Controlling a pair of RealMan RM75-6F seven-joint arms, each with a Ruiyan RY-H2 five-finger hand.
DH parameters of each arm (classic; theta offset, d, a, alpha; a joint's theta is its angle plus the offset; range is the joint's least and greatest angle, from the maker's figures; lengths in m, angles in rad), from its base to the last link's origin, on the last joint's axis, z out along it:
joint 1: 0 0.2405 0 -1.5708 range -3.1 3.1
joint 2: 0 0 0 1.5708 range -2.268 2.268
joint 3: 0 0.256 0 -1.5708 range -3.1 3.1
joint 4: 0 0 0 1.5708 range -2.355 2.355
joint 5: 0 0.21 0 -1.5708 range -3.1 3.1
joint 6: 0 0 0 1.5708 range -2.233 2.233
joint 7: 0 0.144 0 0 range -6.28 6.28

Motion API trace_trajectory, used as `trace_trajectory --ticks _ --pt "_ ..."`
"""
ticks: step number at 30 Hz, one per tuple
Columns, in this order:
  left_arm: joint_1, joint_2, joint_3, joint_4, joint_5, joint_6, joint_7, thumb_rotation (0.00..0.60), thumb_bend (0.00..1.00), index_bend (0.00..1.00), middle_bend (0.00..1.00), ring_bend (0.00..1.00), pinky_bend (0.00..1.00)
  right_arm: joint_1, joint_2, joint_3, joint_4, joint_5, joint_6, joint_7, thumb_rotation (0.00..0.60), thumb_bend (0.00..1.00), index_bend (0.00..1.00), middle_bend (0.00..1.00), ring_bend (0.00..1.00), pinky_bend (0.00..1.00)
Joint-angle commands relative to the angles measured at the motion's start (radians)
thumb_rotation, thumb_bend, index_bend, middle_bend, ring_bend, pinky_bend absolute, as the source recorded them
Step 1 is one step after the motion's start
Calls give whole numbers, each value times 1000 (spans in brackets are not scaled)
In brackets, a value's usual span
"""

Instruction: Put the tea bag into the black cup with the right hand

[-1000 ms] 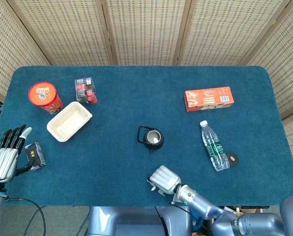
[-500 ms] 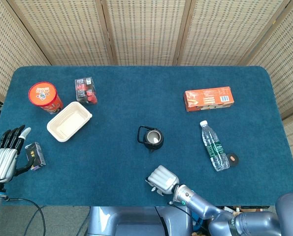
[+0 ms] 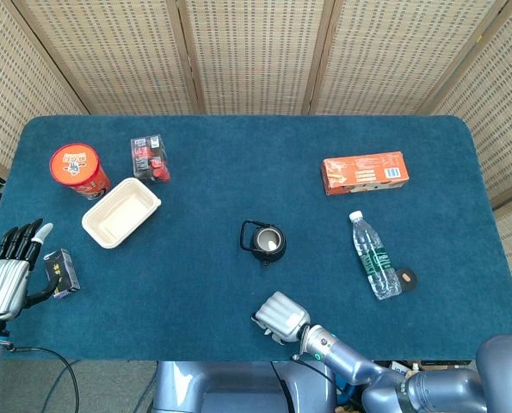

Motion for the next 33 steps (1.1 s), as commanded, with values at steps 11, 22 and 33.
trace_trajectory --ticks 11,22,33 --pt "-1 0 1 3 -3 -6 -1 600 378 0 0 0 0 9 -9 -3 10 10 5 6 600 492 586 818 835 1000" --pt "-1 -1 2 8 -4 -9 -5 600 378 0 0 0 0 16 -10 -6 10 17 10 11 600 586 586 818 835 1000" --pt "-3 -5 0 14 -7 -10 -10 600 378 0 0 0 0 24 -19 -14 19 29 8 7 600 602 586 818 835 1000"
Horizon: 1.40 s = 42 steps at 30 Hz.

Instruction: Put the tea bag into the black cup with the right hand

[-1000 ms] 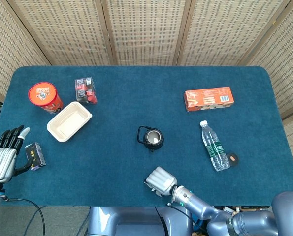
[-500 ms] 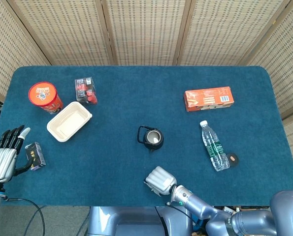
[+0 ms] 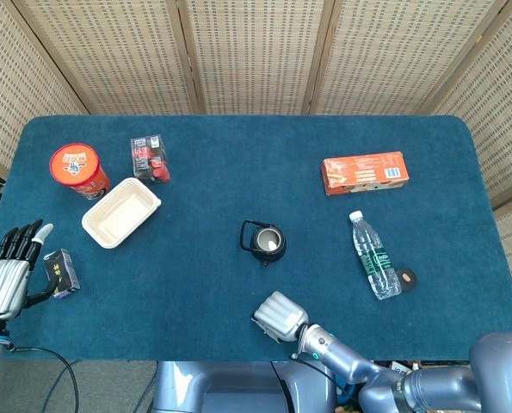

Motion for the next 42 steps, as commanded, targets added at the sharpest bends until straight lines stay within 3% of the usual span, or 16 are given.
trace_trajectory --ticks 1,12,42 --pt "0 -1 -1 1 0 0 -2 600 378 0 0 0 0 2 -1 -1 3 4 -1 -1 600 603 586 818 835 1000" --pt "1 -3 1 7 1 2 -8 600 378 0 0 0 0 3 21 5 -27 -5 21 6 600 615 586 820 836 1000" --pt "-21 -8 9 -21 -7 -46 38 600 378 0 0 0 0 -1 270 155 -227 -51 149 133 600 618 586 820 836 1000"
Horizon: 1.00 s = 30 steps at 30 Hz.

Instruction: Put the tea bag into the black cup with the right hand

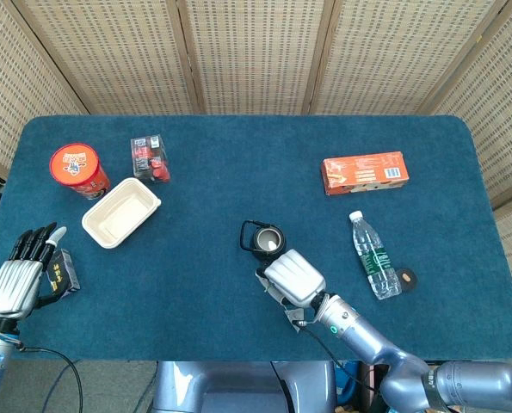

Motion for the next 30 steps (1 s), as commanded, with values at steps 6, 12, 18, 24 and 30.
trace_trajectory --ticks 6,12,18,24,30 --pt "2 -1 0 -1 0 6 4 600 377 0 0 0 0 3 51 33 -29 2 12 35 600 618 586 820 836 1000" --pt "1 -3 -1 0 -1 7 7 600 378 0 0 0 0 15 84 66 -46 17 8 59 600 618 586 820 837 1000" --pt "2 -6 0 3 -2 8 7 600 377 0 0 0 0 38 119 102 -57 50 -11 82 600 618 590 822 840 1000" --pt "2 -8 0 6 -6 8 8 600 377 0 0 0 0 65 145 134 -53 87 -30 99 600 619 590 822 841 1000" --pt "2 -11 -1 10 -11 5 6 600 377 0 0 0 0 84 163 158 -40 118 -32 112 600 618 591 822 841 1000"
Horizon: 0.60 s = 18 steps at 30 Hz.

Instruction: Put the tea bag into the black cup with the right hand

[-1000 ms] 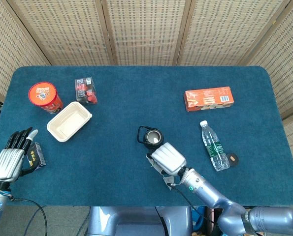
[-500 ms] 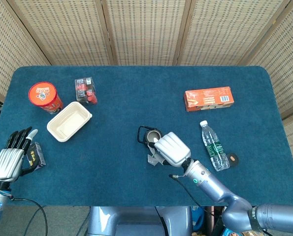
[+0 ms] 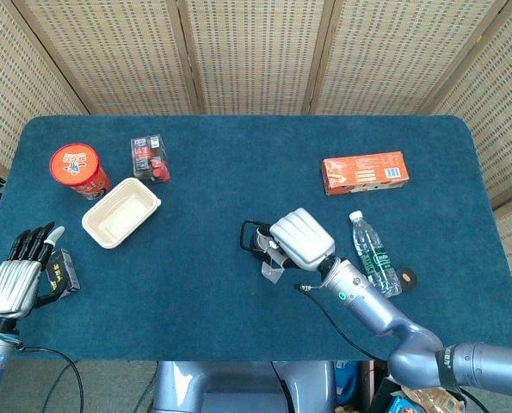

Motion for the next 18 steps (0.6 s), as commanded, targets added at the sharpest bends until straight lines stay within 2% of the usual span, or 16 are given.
trace_trajectory --ticks 1,18 --pt "-1 -1 0 1 -1 -2 -1 600 377 0 0 0 0 5 8 7 5 9 2 5 600 619 592 822 841 1000" --pt "-4 -11 0 16 -10 -13 -8 600 378 0 0 0 0 39 47 36 47 75 -2 22 600 618 593 822 841 1000"
